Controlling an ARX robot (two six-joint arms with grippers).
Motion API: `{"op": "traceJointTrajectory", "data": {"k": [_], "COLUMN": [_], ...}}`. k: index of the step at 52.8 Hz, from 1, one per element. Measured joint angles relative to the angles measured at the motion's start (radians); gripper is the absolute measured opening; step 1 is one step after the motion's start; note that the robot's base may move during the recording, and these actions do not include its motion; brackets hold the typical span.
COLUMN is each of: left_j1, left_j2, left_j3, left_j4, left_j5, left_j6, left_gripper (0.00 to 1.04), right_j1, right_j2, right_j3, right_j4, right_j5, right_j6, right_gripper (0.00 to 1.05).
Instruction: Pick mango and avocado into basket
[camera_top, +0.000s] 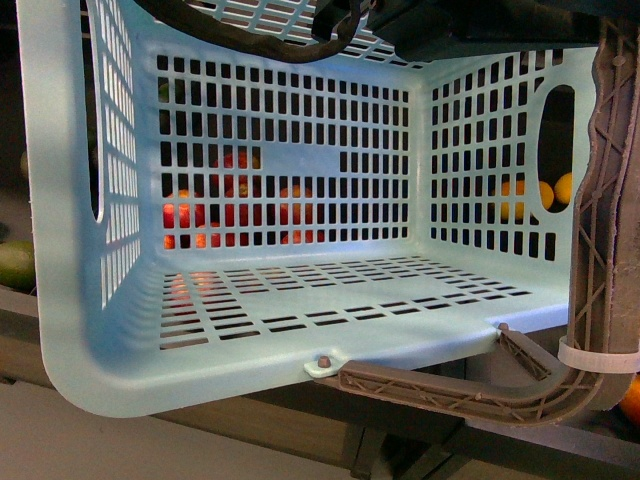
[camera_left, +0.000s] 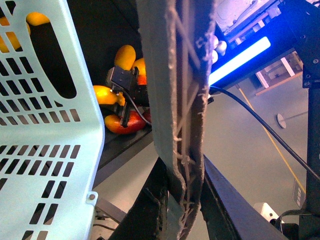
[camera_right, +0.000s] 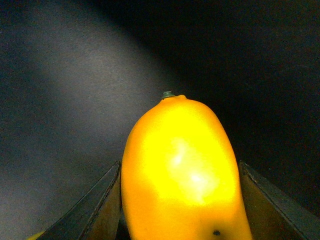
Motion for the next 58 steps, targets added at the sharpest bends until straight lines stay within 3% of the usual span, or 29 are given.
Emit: {"op": "traceJointTrajectory", "data": {"k": [31,47,58], "left_j1": [0.0,0.0,0.0], "left_j2": [0.0,0.0,0.0], "left_j3": [0.0,0.0,0.0], "left_j4": [0.0,0.0,0.0], "left_j5": [0.0,0.0,0.001], "left_j6": [0.0,0.0,0.0], "left_gripper": [0.14,0.14,0.14], "right_j1": [-0.027,0.021,0.103], "right_j2": [-0.191,-0.416,-0.672], "right_j3": [-0.154,-0.301,-0.447], "right_j4": [0.181,0.327,0.429], "right_j5": [-0.094,-0.197,-0.297], "right_j6": [0.338,0.603,0.797], "right_gripper": [0.6,0.6,0.59]}}
